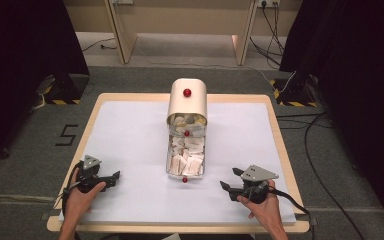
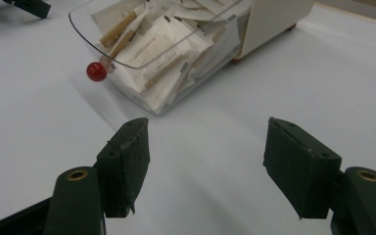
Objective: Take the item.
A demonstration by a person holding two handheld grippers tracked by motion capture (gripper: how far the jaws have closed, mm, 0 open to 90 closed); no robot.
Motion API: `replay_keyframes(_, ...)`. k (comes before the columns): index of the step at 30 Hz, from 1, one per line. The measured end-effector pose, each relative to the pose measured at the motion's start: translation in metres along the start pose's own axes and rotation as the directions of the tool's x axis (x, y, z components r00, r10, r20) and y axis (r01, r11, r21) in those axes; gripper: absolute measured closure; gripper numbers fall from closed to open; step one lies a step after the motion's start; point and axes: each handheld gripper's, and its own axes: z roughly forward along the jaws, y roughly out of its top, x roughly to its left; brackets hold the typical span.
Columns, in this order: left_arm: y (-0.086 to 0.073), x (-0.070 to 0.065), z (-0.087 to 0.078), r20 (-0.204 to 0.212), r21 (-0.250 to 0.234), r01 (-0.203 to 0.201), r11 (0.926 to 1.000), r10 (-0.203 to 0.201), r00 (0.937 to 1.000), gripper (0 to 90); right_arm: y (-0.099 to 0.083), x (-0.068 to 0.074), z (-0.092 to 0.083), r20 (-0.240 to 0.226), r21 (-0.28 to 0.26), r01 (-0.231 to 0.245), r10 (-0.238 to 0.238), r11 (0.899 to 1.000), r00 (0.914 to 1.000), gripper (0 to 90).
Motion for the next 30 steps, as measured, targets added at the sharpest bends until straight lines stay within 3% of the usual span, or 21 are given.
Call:
replay_keyframes(17, 0.0, 0.0, 0.0, 0.001, -0.002, 0.001, 1.0, -0.001, 1.0, 12.0, 0.035, 0.018, 0.018, -0.055, -0.035, 0.078, -0.08, 0.996, 0.9953, 51.3)
replay_keyframes(27, 0.0, 0.0, 0.0, 0.0, 0.0, 0.0, 1.0, 0.0, 1.0, 12.0, 0.052, 0.025, 0.034, -0.079, -0.056, 0.086, -0.09, 0.995, 0.9928, 57.8)
replay_keyframes(30, 0.0, 0.0, 0.0, 0.0, 0.0, 0.0, 1.0, 0.0, 1.0, 12.0, 0.056, 0.026, 0.039, -0.096, -0.071, 0.063, -0.069, 0.996, 0.9929, 58.7)
